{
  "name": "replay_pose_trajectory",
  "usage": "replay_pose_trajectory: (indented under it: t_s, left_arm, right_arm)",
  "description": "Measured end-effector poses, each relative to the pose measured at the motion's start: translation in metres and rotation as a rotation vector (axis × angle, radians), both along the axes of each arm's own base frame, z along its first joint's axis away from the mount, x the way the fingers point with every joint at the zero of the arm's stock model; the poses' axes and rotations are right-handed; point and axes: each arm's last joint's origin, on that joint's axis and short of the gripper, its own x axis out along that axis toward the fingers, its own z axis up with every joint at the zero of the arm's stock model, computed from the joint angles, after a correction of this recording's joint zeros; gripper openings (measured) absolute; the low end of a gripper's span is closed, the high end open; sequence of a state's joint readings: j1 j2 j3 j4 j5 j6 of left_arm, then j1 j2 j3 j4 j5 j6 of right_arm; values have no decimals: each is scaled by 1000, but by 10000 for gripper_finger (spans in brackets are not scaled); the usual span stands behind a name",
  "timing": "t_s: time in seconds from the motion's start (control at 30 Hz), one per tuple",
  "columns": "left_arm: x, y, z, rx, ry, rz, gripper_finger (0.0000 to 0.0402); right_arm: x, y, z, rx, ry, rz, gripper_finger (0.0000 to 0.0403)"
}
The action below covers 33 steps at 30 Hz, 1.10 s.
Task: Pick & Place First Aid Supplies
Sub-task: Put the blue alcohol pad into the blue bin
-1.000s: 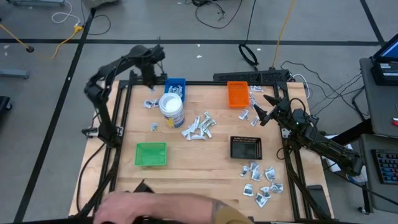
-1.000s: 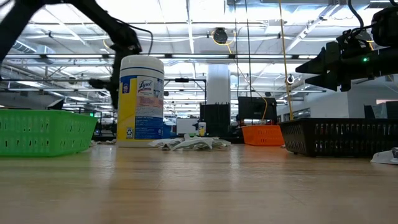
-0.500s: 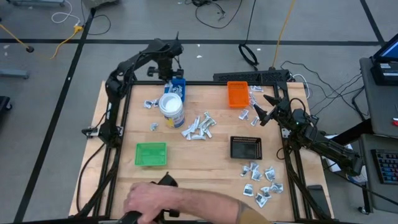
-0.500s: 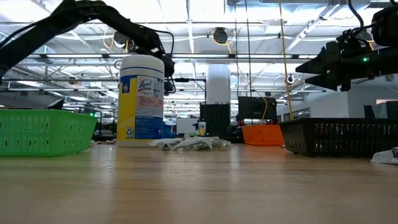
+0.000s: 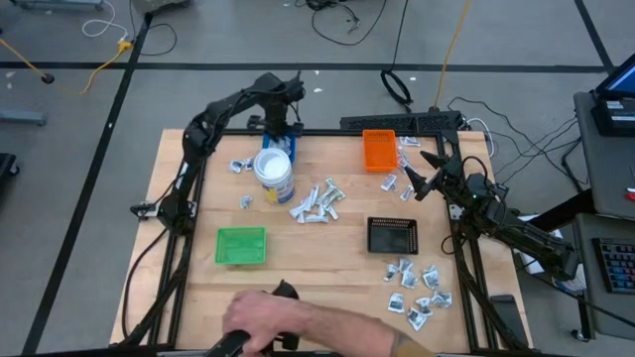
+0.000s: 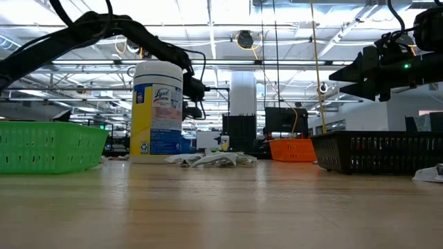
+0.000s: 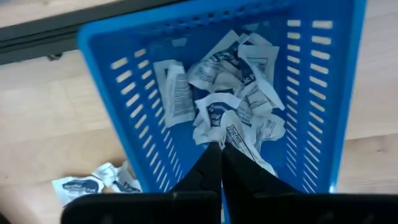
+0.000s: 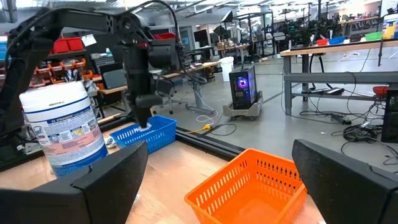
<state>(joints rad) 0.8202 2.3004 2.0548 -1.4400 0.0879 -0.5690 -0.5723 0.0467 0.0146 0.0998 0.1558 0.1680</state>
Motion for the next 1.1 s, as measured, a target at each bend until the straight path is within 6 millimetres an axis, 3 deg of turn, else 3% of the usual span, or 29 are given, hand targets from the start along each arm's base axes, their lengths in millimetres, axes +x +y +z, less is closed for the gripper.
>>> replay_pose_trajectory:
  t_s: [0.37, 0.57, 0.77, 1.1]
  left_arm:
    - [4, -1, -2, -3, -19, 4, 24]
    - [3, 0, 0, -1, -32, 3, 122]
    - [-9, 3, 20, 53, -42, 32, 223]
    - [-33, 8, 34, 68, -55, 59, 319]
  right_arm:
    - [0, 0, 0, 0, 0, 0, 393]
    - [0, 0, 0, 0, 0, 0, 393]
    - [0, 0, 0, 0, 0, 0, 393]
    - [0, 0, 0, 0, 0, 0, 393]
